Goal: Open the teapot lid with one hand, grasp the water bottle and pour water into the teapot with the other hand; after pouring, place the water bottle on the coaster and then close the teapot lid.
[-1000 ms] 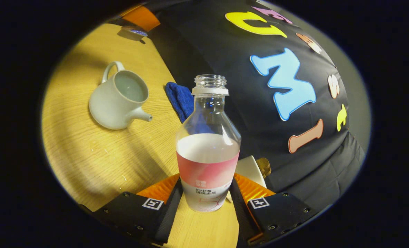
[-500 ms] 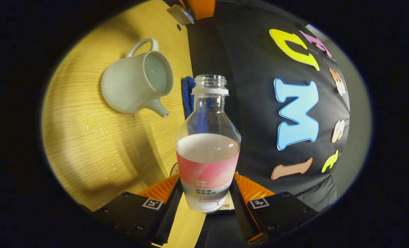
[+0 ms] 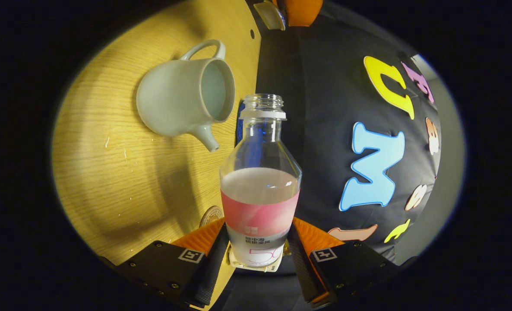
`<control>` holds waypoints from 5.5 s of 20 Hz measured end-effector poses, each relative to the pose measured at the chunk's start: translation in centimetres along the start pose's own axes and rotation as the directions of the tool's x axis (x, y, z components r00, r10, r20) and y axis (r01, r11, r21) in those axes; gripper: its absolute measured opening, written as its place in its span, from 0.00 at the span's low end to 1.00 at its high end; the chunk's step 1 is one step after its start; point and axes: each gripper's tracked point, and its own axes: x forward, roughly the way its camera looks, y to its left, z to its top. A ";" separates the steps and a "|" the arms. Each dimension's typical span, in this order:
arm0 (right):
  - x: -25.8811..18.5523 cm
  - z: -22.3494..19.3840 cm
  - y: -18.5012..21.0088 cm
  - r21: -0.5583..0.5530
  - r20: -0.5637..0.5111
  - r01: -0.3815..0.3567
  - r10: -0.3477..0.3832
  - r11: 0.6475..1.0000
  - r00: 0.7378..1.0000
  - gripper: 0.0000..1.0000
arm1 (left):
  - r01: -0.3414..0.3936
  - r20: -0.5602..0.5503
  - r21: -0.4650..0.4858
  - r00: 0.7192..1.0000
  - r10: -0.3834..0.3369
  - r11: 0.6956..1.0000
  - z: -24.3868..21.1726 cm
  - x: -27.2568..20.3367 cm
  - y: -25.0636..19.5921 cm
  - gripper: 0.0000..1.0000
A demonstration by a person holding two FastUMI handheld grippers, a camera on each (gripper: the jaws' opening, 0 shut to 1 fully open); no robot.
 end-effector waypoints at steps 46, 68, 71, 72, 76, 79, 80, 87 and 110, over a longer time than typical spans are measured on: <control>-1.5 3.3 -8.0 -0.560 0.206 0.397 -0.342 0.727 0.917 0.75 | -0.018 -0.016 -0.076 1.000 0.017 0.997 -0.3 0.0 1.6 0.19; 1.0 -3.6 1.5 0.459 0.127 -0.155 0.108 0.875 0.986 0.76 | -0.011 -0.055 -0.059 0.998 0.008 0.998 -1.6 0.5 1.3 0.19; 2.4 -4.8 1.7 0.578 0.131 -0.179 0.126 0.796 0.983 0.76 | 0.002 -0.053 -0.051 0.999 -0.004 0.999 -1.7 0.4 0.6 0.19; 2.8 -5.2 1.7 0.612 0.133 -0.186 0.131 0.769 0.982 0.76 | 0.005 -0.052 -0.049 0.999 -0.007 0.999 -1.6 0.3 0.5 0.19; 4.2 -6.2 2.4 0.770 0.167 -0.233 0.166 0.594 0.972 0.76 | 0.012 -0.054 -0.044 0.998 -0.014 0.999 -1.6 0.3 0.2 0.19; 4.9 -6.3 2.9 0.867 0.197 -0.253 0.172 0.430 0.965 0.76 | 0.010 -0.055 -0.044 0.998 -0.013 0.999 -1.7 0.4 0.3 0.17; 5.4 -6.3 3.0 0.890 0.203 -0.256 0.174 0.377 0.964 0.76 | 0.011 -0.057 -0.044 0.998 -0.013 0.999 -1.8 0.3 0.3 0.19; 7.6 -7.0 2.2 0.963 0.242 -0.256 0.149 0.079 0.959 0.76 | 0.020 -0.070 -0.048 0.997 -0.023 0.999 -2.3 0.4 -0.3 0.19; 8.1 -6.5 2.6 0.971 0.235 -0.238 0.148 0.002 0.961 0.98 | 0.022 -0.072 -0.035 0.997 -0.025 0.999 -2.4 0.5 -0.4 0.19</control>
